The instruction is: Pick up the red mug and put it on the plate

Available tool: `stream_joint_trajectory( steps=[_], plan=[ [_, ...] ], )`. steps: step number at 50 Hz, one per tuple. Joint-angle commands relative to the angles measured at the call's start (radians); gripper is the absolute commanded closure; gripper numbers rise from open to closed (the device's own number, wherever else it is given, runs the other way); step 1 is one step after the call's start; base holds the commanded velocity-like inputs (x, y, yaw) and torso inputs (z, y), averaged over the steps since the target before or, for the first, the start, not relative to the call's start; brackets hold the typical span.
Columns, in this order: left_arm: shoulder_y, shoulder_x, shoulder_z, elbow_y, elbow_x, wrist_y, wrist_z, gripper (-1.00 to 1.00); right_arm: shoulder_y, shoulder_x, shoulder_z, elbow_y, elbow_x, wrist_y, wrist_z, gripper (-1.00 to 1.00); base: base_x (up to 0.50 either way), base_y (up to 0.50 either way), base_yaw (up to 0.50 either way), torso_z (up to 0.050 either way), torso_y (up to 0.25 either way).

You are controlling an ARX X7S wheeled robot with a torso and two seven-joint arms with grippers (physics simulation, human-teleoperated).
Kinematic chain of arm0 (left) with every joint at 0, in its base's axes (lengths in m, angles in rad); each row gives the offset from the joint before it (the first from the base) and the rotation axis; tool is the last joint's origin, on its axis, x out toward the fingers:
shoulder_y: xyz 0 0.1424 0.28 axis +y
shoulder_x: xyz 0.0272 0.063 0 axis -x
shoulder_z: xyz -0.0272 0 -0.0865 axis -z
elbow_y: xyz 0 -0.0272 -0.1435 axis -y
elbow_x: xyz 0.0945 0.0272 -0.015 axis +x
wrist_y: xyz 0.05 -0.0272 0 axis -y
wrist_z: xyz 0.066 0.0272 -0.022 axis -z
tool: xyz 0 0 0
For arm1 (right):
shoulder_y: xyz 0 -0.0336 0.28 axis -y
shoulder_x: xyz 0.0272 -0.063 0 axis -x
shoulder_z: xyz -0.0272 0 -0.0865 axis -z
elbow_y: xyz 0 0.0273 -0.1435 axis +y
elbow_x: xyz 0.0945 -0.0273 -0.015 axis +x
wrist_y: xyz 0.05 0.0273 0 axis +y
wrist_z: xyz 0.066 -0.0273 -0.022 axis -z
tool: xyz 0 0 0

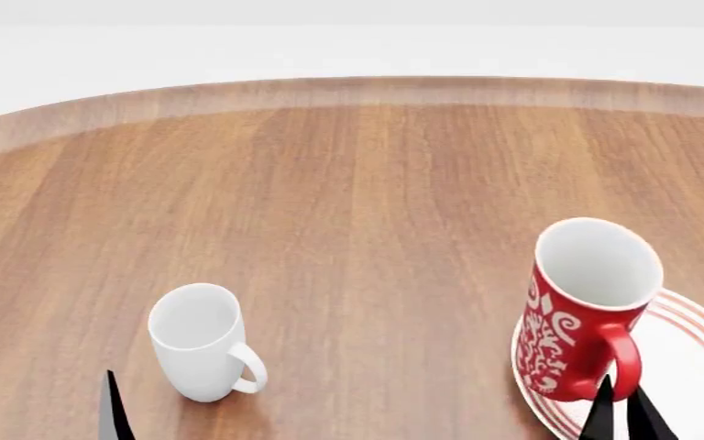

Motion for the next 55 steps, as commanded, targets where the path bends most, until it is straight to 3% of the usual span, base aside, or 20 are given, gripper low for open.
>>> stream_joint_trajectory(
  steps=[1,42,45,55],
  plan=[
    [-0.001,0.0,0.001,-0.002,0.0,0.005,-0.003,-1.0,0.098,0.0,0.004,0.042,0.036,0.049,0.051,1.0,0.0,0.0,0.0,0.0,0.0],
    [-0.002,-0.003,0.007,-0.002,-0.004,0.005,-0.008,-1.0,0.106,-0.018,0.018,0.105,-0.015,0.032,0.077,1.0,0.0,0.0,0.0,0.0,0.0],
    [-0.003,-0.006,0.011,0.0,-0.004,0.0,-0.003,-1.0,0.112,-0.012,0.044,0.114,0.043,0.011,0.047,1.0,0.0,0.0,0.0,0.0,0.0],
    [-0.002,-0.008,0.014,0.004,-0.009,-0.008,-0.002,-1.0,0.273,0.048,-0.008,0.248,-0.009,0.057,-0.124,1.0,0.0,0.0,0.0,0.0,0.001]
  ],
)
